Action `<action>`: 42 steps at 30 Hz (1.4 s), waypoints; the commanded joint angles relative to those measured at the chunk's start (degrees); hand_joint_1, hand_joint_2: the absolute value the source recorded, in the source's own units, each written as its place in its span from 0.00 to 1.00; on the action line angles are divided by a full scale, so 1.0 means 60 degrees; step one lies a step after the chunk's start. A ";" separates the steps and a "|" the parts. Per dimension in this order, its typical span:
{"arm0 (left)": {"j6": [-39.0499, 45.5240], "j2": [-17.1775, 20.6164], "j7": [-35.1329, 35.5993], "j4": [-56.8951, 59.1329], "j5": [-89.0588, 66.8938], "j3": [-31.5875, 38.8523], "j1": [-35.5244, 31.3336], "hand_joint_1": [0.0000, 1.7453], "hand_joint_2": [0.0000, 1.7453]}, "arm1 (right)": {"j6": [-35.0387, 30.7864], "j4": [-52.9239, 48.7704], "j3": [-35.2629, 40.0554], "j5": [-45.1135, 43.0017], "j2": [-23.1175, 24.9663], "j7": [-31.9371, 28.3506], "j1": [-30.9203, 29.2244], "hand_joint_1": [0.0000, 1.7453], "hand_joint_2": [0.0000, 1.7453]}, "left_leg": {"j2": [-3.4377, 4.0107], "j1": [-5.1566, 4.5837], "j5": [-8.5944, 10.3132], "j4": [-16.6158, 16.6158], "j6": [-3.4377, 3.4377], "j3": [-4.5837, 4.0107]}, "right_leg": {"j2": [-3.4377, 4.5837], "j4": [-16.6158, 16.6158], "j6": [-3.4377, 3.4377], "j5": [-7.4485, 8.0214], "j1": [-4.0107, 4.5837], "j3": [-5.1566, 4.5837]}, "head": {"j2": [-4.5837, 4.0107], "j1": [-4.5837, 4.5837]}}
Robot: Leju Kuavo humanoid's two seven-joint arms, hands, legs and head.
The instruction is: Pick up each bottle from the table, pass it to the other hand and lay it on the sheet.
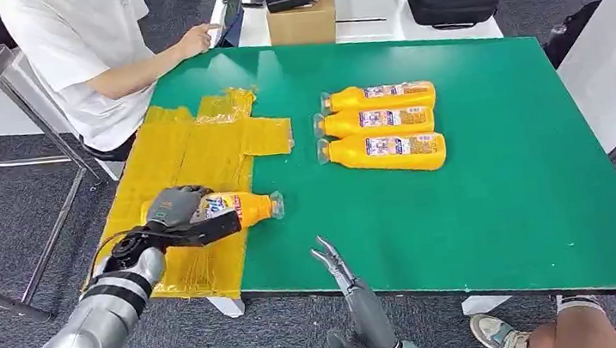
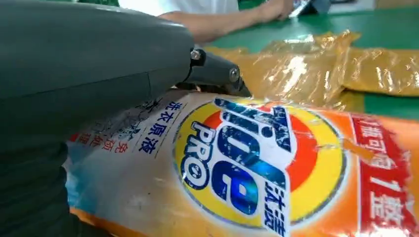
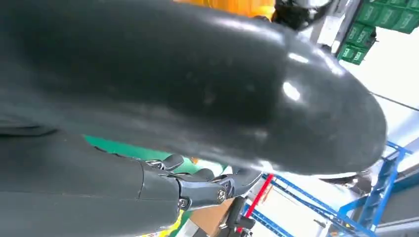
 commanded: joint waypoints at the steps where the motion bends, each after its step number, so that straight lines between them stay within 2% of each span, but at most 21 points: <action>1: -0.0903 -0.0092 -0.0684 0.1943 0.0582 -0.0414 -0.1249 0.00 1.00 | 0.0050 0.1103 -0.0283 -0.0320 0.0091 -0.0136 -0.0454 0.00 0.00 | 0.0008 0.0011 -0.0015 -0.0003 -0.0010 0.0042 | -0.0002 -0.0010 -0.0017 -0.0012 0.0013 0.0046 | 0.0000 0.0000; 4: -0.2281 -0.0204 -0.1633 0.2003 0.1719 0.0150 -0.1543 0.00 1.00 | 0.0111 0.1488 -0.0333 -0.0617 0.0169 -0.0339 -0.0569 0.00 0.00 | 0.0013 0.0016 -0.0027 0.0003 -0.0016 0.0067 | -0.0003 -0.0006 -0.0028 -0.0023 0.0020 0.0071 | 0.0000 0.0000; 5: -0.2526 -0.0227 -0.1768 0.1983 0.2051 0.0353 -0.1599 0.00 1.00 | 0.0132 0.1624 -0.0350 -0.0685 0.0186 -0.0375 -0.0618 0.00 0.00 | 0.0002 0.0014 -0.0010 0.0001 -0.0012 0.0033 | -0.0009 -0.0007 -0.0020 -0.0010 0.0016 0.0038 | -0.0004 0.0004; 7: -0.3165 -0.0620 -0.2321 0.1732 0.3117 0.0964 -0.1687 0.00 1.00 | 0.0160 0.1876 -0.0506 -0.0840 0.0152 -0.0527 -0.0700 0.00 0.00 | 0.0005 0.0015 -0.0013 0.0001 -0.0013 0.0037 | -0.0007 -0.0010 -0.0022 -0.0010 0.0018 0.0041 | -0.0004 0.0000; 8: -0.3654 -0.0884 -0.2552 0.1383 0.3742 0.1152 -0.1583 0.00 1.00 | 0.0161 0.1908 -0.0617 -0.0874 0.0159 -0.0562 -0.0666 0.00 1.00 | 0.0007 0.0016 -0.0015 -0.0002 -0.0014 0.0044 | -0.0006 -0.0012 -0.0023 -0.0012 0.0019 0.0048 | 0.0000 0.0000; 10: -0.3670 -0.0954 -0.2392 0.1201 0.3848 0.1033 -0.1510 0.00 1.00 | 0.0161 0.1886 -0.0639 -0.0863 0.0158 -0.0574 -0.0639 0.00 1.00 | -0.0038 0.0014 -0.0008 0.0000 -0.0007 0.0033 | -0.0050 -0.0014 -0.0017 -0.0018 0.0018 0.0052 | 0.0000 0.0004; 14: -0.3654 -0.0874 -0.2317 0.1069 0.4080 0.0811 -0.1409 0.00 1.00 | 0.0149 0.1791 -0.0633 -0.0865 0.0168 -0.0574 -0.0587 0.00 1.00 | -0.0019 0.0007 -0.0009 0.0003 -0.0002 0.0021 | -0.0016 -0.0008 -0.0010 -0.0011 0.0008 0.0032 | 0.0000 0.0004; 16: -0.4079 -0.0976 -0.2846 0.0959 0.4830 0.0968 -0.1355 0.00 1.00 | 0.0139 0.1803 -0.0628 -0.0850 0.0175 -0.0577 -0.0589 0.00 1.00 | -0.0003 0.0008 -0.0023 0.0003 -0.0007 0.0051 | -0.0007 -0.0006 -0.0018 -0.0022 0.0010 0.0059 | 0.0000 0.0000; 17: -0.4259 -0.1168 -0.3347 0.0319 0.5251 0.0722 -0.1088 0.00 1.00 | 0.0063 0.1804 -0.0692 -0.0859 0.0181 -0.0529 -0.0547 0.00 1.00 | 0.0005 0.0006 -0.0020 0.0000 -0.0008 0.0047 | -0.0002 -0.0008 -0.0019 -0.0017 0.0007 0.0054 | 0.0000 0.0004; 22: -0.5078 -0.1533 -0.2876 -0.2002 0.7435 -0.0116 -0.0366 0.00 1.00 | 0.0024 0.2040 -0.0876 -0.0836 0.0211 -0.0407 -0.0593 0.00 1.00 | -0.0043 0.0008 -0.0012 0.0003 -0.0006 0.0034 | -0.0058 -0.0011 -0.0016 -0.0025 0.0011 0.0050 | 0.0000 -0.0004; 27: -0.5015 -0.1310 -0.2670 -0.2237 0.7891 -0.0481 -0.0301 0.00 1.00 | 0.0025 0.2000 -0.0869 -0.0810 0.0216 -0.0404 -0.0578 0.00 1.00 | -0.0013 0.0003 -0.0022 0.0003 -0.0003 0.0039 | -0.0004 -0.0008 -0.0013 -0.0017 0.0005 0.0050 | 0.0000 0.0000; 28: -0.5024 -0.1354 -0.2924 -0.2295 0.8314 -0.0436 -0.0279 0.00 1.00 | 0.0001 0.1979 -0.0836 -0.0730 0.0199 -0.0415 -0.0578 0.00 1.00 | -0.0011 0.0000 -0.0015 -0.0001 -0.0005 0.0030 | 0.0000 -0.0010 -0.0011 -0.0010 0.0001 0.0037 | 0.0000 0.0000; 29: -0.4855 -0.1544 -0.3217 -0.3044 0.8967 -0.0237 0.0003 0.00 1.00 | -0.0083 0.1833 -0.0862 -0.0672 0.0187 -0.0444 -0.0516 0.00 1.00 | -0.0024 0.0000 -0.0008 -0.0001 -0.0004 0.0015 | -0.0012 -0.0008 -0.0008 -0.0007 0.0000 0.0024 | 0.0000 0.0000; 31: -0.4617 -0.1944 -0.2951 -0.4994 1.0178 0.0213 0.0741 0.00 1.00 | -0.0222 0.1425 -0.1018 -0.0667 0.0138 -0.0416 -0.0362 0.00 1.00 | -0.0028 0.0000 -0.0011 0.0001 -0.0006 0.0018 | -0.0020 -0.0006 -0.0012 -0.0014 0.0001 0.0027 | 0.0000 -0.0003; 32: -0.4217 -0.2099 -0.2566 -0.6494 1.0792 0.0287 0.1282 0.00 1.00 | -0.0564 0.1147 -0.1093 -0.0314 -0.0002 -0.0269 -0.0263 0.00 1.00 | -0.0023 0.0004 -0.0020 0.0003 -0.0010 0.0036 | -0.0019 -0.0004 -0.0018 -0.0022 0.0006 0.0044 | -0.0003 -0.0004; 34: -0.3673 -0.2273 -0.1933 -0.8240 1.2267 0.0468 0.1960 0.00 1.00 | -0.1015 0.0824 -0.1317 0.0560 -0.0361 0.0276 -0.0211 0.00 1.00 | -0.0040 0.0004 -0.0024 0.0011 -0.0006 0.0023 | -0.0034 -0.0003 -0.0014 -0.0028 0.0006 0.0038 | -0.0003 -0.0004; 37: -0.2591 -0.2460 -0.1781 -1.0339 1.4695 0.0707 0.3273 0.00 1.00 | -0.1339 0.0470 -0.2494 0.1769 -0.0904 0.1083 0.0027 0.00 1.00 | -0.0011 -0.0003 -0.0033 0.0013 0.0005 0.0022 | -0.0002 -0.0006 -0.0002 -0.0024 -0.0001 0.0033 | 0.0000 0.0004; 40: -0.3004 -0.2501 -0.1862 -1.1316 1.6298 0.0647 0.5135 0.00 1.00 | -0.1698 0.0509 -0.4256 0.2269 -0.0917 0.1265 0.0186 0.00 1.00 | 0.0025 -0.0024 -0.0032 -0.0019 0.0010 0.0045 | 0.0028 -0.0024 0.0001 -0.0013 -0.0022 0.0037 | 0.0000 -0.0004; 42: -0.3237 -0.2444 -0.2191 -1.1280 1.6302 0.0551 0.5503 0.00 1.00 | -0.1386 0.0549 -0.4738 0.2278 -0.0896 0.0957 0.0176 0.00 1.00 | 0.0032 -0.0044 -0.0030 -0.0031 0.0012 0.0059 | 0.0029 -0.0035 0.0002 -0.0015 -0.0039 0.0048 | 0.0000 -0.0004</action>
